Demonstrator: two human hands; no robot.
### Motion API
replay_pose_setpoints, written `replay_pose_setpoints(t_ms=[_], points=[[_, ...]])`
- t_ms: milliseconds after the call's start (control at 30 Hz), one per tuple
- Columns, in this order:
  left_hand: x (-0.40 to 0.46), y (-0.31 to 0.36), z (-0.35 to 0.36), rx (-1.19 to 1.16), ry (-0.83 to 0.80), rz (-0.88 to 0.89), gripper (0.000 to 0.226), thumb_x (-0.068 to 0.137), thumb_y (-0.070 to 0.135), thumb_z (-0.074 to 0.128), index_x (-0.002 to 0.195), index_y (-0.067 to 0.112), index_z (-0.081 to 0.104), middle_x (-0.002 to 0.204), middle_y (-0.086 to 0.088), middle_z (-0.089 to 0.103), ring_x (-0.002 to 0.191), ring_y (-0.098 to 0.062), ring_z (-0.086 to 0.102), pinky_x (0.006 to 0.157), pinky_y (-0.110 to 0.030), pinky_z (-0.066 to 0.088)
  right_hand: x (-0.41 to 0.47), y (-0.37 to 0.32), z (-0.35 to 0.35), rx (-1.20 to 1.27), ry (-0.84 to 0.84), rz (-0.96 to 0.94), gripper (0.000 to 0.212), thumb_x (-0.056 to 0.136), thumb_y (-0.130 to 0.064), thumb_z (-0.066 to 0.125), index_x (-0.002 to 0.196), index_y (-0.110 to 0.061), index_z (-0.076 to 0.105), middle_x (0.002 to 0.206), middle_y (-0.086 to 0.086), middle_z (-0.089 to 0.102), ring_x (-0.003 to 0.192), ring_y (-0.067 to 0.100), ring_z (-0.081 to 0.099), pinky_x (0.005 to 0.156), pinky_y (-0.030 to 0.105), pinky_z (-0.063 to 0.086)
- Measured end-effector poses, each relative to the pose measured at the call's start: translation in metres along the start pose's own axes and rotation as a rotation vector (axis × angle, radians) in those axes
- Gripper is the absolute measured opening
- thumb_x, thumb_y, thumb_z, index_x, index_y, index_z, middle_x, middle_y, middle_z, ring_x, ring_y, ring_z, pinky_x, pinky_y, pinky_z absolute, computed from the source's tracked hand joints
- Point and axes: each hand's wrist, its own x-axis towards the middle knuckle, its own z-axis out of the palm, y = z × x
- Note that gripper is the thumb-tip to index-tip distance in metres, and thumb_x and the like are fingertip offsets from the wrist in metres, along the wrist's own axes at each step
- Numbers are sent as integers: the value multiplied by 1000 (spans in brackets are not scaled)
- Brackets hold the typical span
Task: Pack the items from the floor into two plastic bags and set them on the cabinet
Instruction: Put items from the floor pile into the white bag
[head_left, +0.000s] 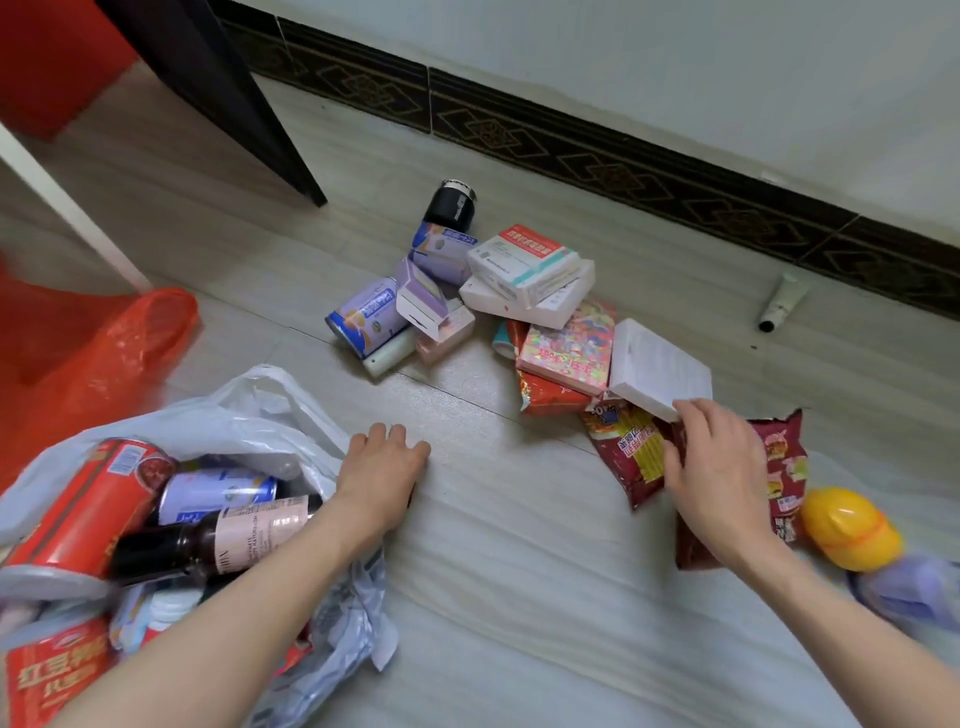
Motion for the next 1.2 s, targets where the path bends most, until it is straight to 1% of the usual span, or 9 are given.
replay_pose_setpoints(t_ms=[233, 367, 467, 567, 633, 700, 833, 967, 1200], points=[[9, -1, 6, -154, 104, 131, 41, 87, 17, 53, 127, 18, 44, 122, -4, 50, 109, -24, 43, 90, -31, 37, 13, 17, 2, -123, -195, 117, 54, 85, -35, 58, 127, -5, 41, 126, 13, 53, 122, 30, 45, 113, 45, 21], [3, 21, 10, -451, 183, 93, 55, 86, 29, 61, 134, 15, 39, 125, -6, 49, 113, -25, 45, 94, -29, 36, 0, 24, 5, -272, -228, 12, 38, 86, -29, 55, 118, -12, 45, 116, 6, 56, 117, 25, 47, 114, 49, 10], [-3, 31, 15, -469, 176, 65, 56, 85, 33, 61, 133, 13, 39, 126, -7, 48, 114, -25, 44, 95, -29, 36, -9, 29, 3, -384, -260, -76, 20, 89, -21, 47, 108, -15, 52, 107, 2, 59, 109, 24, 49, 114, 50, 6], [-8, 34, 18, -395, 143, 29, 52, 85, 31, 59, 131, 19, 37, 124, -5, 47, 111, -26, 44, 89, -34, 41, -19, 25, 0, -421, -268, -202, 5, 76, -13, 66, 80, -11, 67, 82, 5, 65, 86, 27, 60, 107, 51, 30], [-9, 35, 19, -406, 139, 22, 48, 88, 26, 55, 131, 21, 36, 123, -4, 47, 110, -27, 44, 86, -36, 43, -25, 19, -2, -408, -220, -285, 17, 53, -12, 84, 58, -13, 67, 59, 2, 62, 63, 24, 61, 81, 43, 53], [-11, 36, 19, -442, 146, 30, 46, 89, 25, 53, 132, 22, 36, 123, -3, 48, 111, -26, 43, 86, -36, 44, -30, 11, -6, -372, -195, -329, 23, 46, -13, 87, 53, -17, 66, 54, 0, 60, 55, 21, 59, 61, 34, 53], [-19, 37, 13, -545, 211, 66, 46, 87, 25, 57, 130, 21, 41, 119, -2, 54, 107, -25, 46, 85, -33, 41, -30, -2, -15, -331, -205, -387, 21, 54, -21, 85, 65, -20, 67, 62, -3, 64, 61, 18, 60, 57, 28, 45], [-46, 27, -9, -702, 364, 80, 39, 81, 24, 64, 117, 20, 49, 108, 3, 58, 97, -23, 50, 77, -29, 38, -37, -22, -28, -183, -290, -429, 25, 97, -36, 38, 106, -19, 54, 98, 2, 67, 93, 24, 58, 79, 31, 42], [-122, -21, -53, -875, 507, -53, 45, 75, 23, 73, 116, 18, 55, 105, 2, 62, 95, -17, 57, 73, -20, 33, -43, -89, -83, 25, -186, -504, 35, 98, -41, 28, 113, -22, 54, 93, 9, 71, 88, 32, 64, 65, 34, 39]])
